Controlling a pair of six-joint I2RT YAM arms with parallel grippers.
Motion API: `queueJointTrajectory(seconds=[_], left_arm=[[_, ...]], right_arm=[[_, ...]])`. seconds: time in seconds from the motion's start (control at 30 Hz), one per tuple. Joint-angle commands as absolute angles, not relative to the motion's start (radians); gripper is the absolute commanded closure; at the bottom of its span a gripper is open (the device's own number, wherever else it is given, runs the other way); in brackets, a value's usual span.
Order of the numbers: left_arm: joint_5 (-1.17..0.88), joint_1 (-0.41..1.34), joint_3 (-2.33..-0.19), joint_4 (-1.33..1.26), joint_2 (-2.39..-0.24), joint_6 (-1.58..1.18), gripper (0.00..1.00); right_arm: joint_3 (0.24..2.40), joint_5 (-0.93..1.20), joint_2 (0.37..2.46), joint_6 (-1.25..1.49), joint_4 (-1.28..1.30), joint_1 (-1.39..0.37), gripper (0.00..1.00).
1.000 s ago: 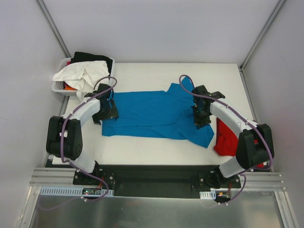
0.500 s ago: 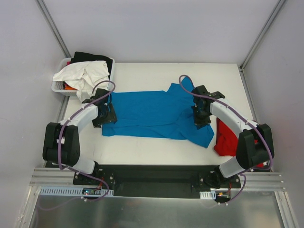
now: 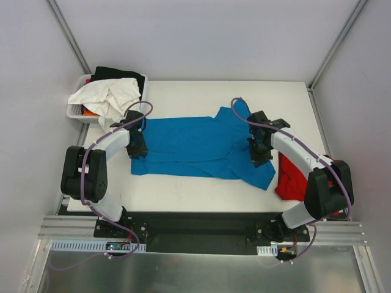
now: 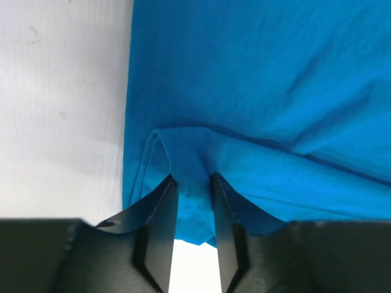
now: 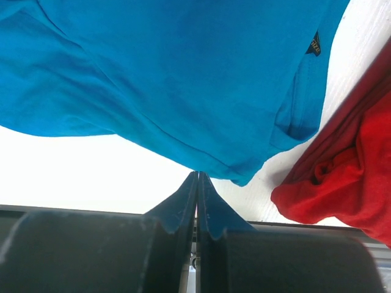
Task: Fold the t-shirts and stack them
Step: Fold the tshirt
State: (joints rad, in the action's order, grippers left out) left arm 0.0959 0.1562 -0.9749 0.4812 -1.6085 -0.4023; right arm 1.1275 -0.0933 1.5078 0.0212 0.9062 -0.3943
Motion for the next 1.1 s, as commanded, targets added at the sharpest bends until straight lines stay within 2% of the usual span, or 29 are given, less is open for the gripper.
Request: queueJointTrajectory(seconds=[0.0,0.17,0.3,0.37,0.73,0.83,0.93,1.07], left_arm=[[0.078,0.155,-1.020,0.472,-1.634,-0.376,0.73],[0.061,0.155,-1.022,0.472,-1.597,-0.380,0.70],[0.066,0.155,-1.040,0.480,-1.555,-0.371,0.56],[0.069,0.155,-1.069,0.494,-1.568,-0.361,0.53],[0.052,0.155,-1.181,0.508,-1.684,-0.350,0.54],[0.020,0.156,-1.174,0.517,-1.672,-0.359,0.55],[-0.020,0.163,-1.061,0.523,-1.579,-0.403,0.62],[-0.011,0.196,-0.941,0.520,-1.458,-0.454,0.80]], right_arm=[[1.129,-0.117,1.468,0.018,0.945,-0.391,0.97],[1.134,-0.117,1.468,0.020,0.950,-0.393,0.97],[1.127,-0.109,1.473,0.025,0.945,-0.391,0.97],[1.123,-0.100,1.474,0.026,0.943,-0.391,0.97],[1.109,-0.118,1.451,0.032,0.957,-0.394,0.97],[1.109,-0.133,1.440,0.032,0.965,-0.393,0.97],[1.101,-0.144,1.431,0.038,0.969,-0.393,0.97],[1.085,-0.129,1.431,0.058,0.957,-0.393,0.97]])
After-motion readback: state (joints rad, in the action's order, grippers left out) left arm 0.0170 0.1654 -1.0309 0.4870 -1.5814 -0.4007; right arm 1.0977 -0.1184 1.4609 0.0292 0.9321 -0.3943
